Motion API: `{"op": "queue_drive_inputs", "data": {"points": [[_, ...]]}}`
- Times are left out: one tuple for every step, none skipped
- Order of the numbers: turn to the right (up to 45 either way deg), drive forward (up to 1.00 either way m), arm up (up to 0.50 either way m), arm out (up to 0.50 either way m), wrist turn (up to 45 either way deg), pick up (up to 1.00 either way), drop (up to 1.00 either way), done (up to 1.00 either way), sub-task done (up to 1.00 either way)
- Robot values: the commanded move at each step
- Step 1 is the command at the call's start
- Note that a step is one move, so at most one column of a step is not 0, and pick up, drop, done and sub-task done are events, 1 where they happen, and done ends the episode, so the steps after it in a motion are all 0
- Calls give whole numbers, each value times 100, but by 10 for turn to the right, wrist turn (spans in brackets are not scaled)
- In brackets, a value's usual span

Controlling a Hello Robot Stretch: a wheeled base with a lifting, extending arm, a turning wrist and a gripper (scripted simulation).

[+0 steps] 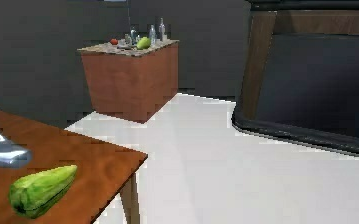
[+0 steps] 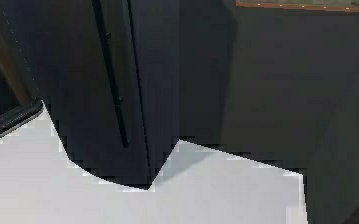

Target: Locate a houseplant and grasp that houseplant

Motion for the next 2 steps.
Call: {"op": "queue_drive_inputs", "data": {"points": [[0,20,0,0,0,0,0,0,0],[-450,0,0,0,0,0,0,0,0]]}}
